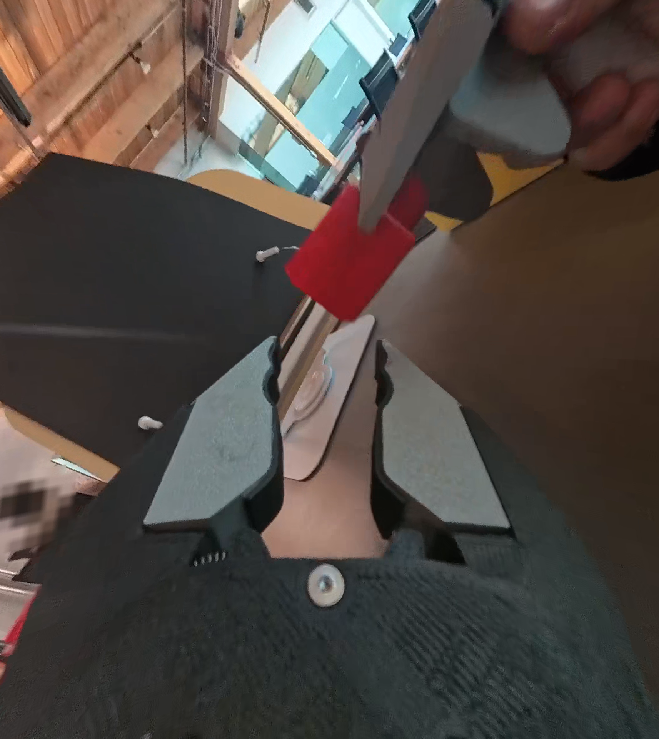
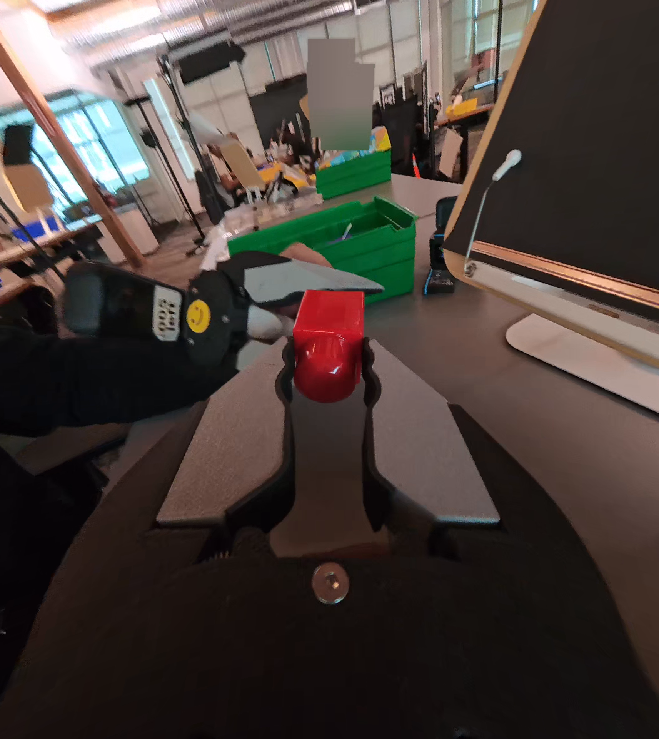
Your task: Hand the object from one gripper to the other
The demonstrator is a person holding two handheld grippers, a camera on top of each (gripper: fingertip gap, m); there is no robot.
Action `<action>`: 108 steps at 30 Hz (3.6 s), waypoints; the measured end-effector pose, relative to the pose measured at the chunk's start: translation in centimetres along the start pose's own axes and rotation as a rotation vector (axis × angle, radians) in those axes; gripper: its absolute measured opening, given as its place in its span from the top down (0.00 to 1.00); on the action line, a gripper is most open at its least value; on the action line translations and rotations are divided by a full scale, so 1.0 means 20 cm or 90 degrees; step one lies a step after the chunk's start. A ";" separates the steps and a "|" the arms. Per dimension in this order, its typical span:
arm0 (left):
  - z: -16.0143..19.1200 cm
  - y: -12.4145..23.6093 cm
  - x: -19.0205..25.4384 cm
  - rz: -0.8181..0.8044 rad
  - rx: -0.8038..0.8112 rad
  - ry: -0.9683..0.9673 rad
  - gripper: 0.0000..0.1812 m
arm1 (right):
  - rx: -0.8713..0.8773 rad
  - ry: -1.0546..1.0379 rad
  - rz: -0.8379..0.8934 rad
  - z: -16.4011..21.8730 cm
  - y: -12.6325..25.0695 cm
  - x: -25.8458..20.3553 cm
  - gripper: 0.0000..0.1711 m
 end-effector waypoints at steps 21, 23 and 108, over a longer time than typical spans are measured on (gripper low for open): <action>-0.16 0.12 -0.05 0.271 0.328 0.441 0.90 | 0.071 -0.101 -0.178 -0.04 0.04 -0.07 0.82; -0.17 0.13 -0.07 0.263 0.335 0.439 0.93 | 0.067 -0.106 -0.189 -0.04 0.04 -0.08 0.82; 0.06 -0.09 0.10 0.151 -0.009 0.336 0.98 | -0.103 0.111 0.517 -0.49 0.56 0.20 0.55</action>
Point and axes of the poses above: each gripper's, where its closed fingertips meet, y back along the fingers, z out of its underside, x = y × z across the jaws, the point moved 5 cm from there along y, back along the fingers, and after that the axes turned 12 degrees about z, right-handed, at the moved point
